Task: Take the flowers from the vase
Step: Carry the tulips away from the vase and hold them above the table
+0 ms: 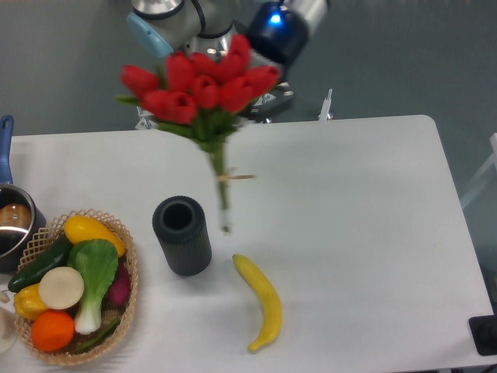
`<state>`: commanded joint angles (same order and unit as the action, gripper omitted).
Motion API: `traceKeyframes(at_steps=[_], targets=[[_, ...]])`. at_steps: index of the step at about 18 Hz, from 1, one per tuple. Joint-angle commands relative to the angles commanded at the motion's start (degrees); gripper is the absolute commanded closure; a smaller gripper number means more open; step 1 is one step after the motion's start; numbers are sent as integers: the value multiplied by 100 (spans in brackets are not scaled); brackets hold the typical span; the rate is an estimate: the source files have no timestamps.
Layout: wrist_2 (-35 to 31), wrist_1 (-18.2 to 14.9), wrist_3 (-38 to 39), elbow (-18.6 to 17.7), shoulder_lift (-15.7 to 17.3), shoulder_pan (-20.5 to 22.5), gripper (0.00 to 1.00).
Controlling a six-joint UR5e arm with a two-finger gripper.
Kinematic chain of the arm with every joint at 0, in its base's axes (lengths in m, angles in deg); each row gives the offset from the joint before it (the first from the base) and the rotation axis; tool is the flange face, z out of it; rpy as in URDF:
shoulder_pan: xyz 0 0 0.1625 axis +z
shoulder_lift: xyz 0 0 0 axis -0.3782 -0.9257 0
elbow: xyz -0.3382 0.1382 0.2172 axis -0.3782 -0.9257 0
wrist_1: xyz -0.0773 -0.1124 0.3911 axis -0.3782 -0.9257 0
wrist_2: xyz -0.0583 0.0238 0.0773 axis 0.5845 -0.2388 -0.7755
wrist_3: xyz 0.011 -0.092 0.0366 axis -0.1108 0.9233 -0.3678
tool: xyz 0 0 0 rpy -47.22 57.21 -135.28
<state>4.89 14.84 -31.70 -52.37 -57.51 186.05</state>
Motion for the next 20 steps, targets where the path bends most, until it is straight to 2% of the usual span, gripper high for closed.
traceKeyframes(at_steps=[4, 8, 11, 15, 18, 20], targets=[[-949, -9, -266, 342, -589, 211, 100], [-1529, -18, -258, 536, -1107, 361, 100], [-2250, -26, -293, 519, -1310, 335, 100], [-2839, -26, -592, 554, -1688, 195, 100], [-3445, -61, -600, 598, -1802, 89, 100], [-4025, -201, -557, 607, -1811, -16, 100]])
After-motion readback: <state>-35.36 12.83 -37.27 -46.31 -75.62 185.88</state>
